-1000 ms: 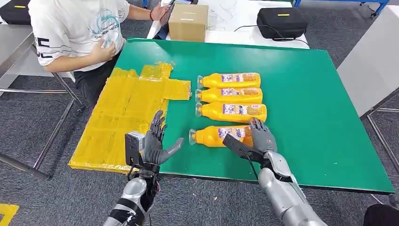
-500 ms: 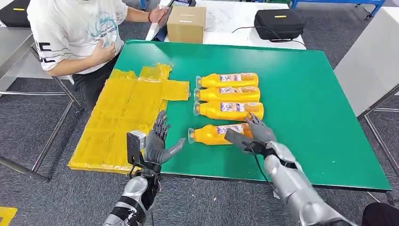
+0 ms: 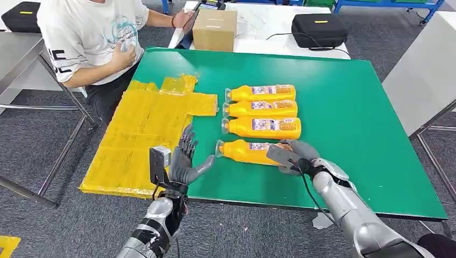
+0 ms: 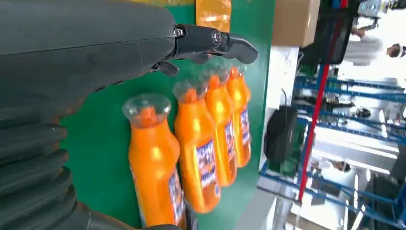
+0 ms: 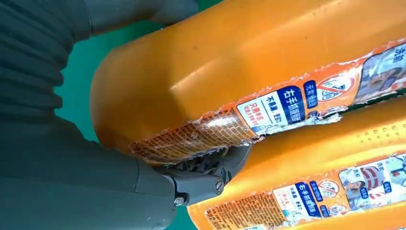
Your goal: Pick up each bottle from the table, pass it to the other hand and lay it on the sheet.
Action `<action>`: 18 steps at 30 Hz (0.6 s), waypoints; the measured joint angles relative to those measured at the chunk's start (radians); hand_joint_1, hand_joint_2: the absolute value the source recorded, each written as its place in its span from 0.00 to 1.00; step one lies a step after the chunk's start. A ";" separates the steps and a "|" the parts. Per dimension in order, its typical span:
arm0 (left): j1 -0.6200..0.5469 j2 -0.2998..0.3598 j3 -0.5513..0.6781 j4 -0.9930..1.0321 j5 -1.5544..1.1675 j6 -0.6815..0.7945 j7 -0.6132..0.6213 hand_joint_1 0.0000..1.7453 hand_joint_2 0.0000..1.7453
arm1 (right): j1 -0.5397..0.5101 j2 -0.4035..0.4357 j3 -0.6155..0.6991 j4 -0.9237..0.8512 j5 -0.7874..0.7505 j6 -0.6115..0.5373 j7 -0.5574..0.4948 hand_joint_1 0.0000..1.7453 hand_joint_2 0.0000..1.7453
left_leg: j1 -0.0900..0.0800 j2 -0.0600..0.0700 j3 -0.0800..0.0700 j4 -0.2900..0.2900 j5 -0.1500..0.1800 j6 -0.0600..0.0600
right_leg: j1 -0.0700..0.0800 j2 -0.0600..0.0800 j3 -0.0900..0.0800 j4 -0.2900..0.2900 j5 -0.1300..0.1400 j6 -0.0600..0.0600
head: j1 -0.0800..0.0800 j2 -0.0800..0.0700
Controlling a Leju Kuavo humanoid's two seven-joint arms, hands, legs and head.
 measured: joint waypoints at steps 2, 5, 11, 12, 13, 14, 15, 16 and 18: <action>0.000 0.000 0.000 0.000 -0.010 0.013 -0.003 0.00 1.00 | 0.009 -0.006 0.012 -0.024 -0.020 -0.002 0.007 1.00 1.00 | 0.000 0.000 -0.001 0.000 0.000 0.000 | 0.000 0.000 -0.001 0.000 0.000 0.000 | 0.000 0.000; 0.000 0.000 0.000 0.000 -0.012 0.020 -0.003 0.00 1.00 | 0.019 -0.015 0.028 -0.051 -0.032 -0.001 0.009 1.00 1.00 | 0.000 0.000 -0.002 0.000 0.000 0.000 | 0.000 0.000 -0.002 0.000 0.000 0.000 | 0.000 0.000; 0.000 0.000 0.000 0.000 -0.017 0.022 -0.003 0.00 1.00 | 0.029 -0.027 0.045 -0.077 -0.045 0.001 0.008 1.00 1.00 | 0.000 0.000 -0.003 0.000 0.000 0.000 | 0.000 0.000 -0.003 0.000 0.000 0.000 | 0.000 0.000; 0.000 0.000 0.000 0.000 -0.018 0.023 -0.003 0.00 1.00 | 0.030 -0.030 0.048 -0.081 -0.052 0.003 0.006 1.00 1.00 | 0.000 0.000 -0.003 0.000 0.000 0.000 | 0.000 0.000 -0.003 0.000 0.000 0.000 | 0.000 0.000; 0.000 0.000 0.001 0.000 -0.019 0.024 -0.004 0.00 1.00 | 0.031 -0.033 0.052 -0.086 -0.062 0.004 0.003 1.00 1.00 | 0.000 0.000 -0.003 0.000 0.000 0.000 | 0.000 0.000 -0.003 0.000 0.000 0.000 | 0.000 0.000; 0.000 0.000 0.001 0.000 -0.021 0.027 -0.005 0.00 1.00 | 0.034 -0.037 0.053 -0.091 -0.073 0.005 0.000 1.00 1.00 | 0.000 0.000 -0.003 0.000 0.000 0.000 | 0.000 0.000 -0.003 0.000 0.000 0.000 | 0.000 0.000; -0.001 0.001 0.002 0.000 -0.023 0.031 -0.006 0.00 1.00 | 0.039 -0.039 0.054 -0.103 -0.093 0.003 -0.003 1.00 1.00 | 0.000 0.000 -0.004 0.000 0.000 0.000 | 0.000 0.000 -0.003 0.000 0.000 0.000 | 0.000 0.000; -0.001 0.002 0.003 0.000 -0.026 0.036 -0.009 0.00 1.00 | 0.045 -0.040 0.054 -0.115 -0.109 -0.006 -0.003 1.00 1.00 | 0.000 0.000 -0.004 0.000 0.000 0.000 | 0.000 0.000 -0.003 0.000 0.000 0.000 | 0.000 0.000; -0.002 0.005 0.007 0.000 -0.030 0.057 -0.011 0.00 1.00 | 0.071 -0.038 0.050 -0.147 -0.139 -0.050 -0.002 1.00 1.00 | 0.000 -0.001 -0.005 0.000 0.000 0.000 | 0.000 -0.001 -0.003 0.000 0.000 0.000 | 0.000 0.000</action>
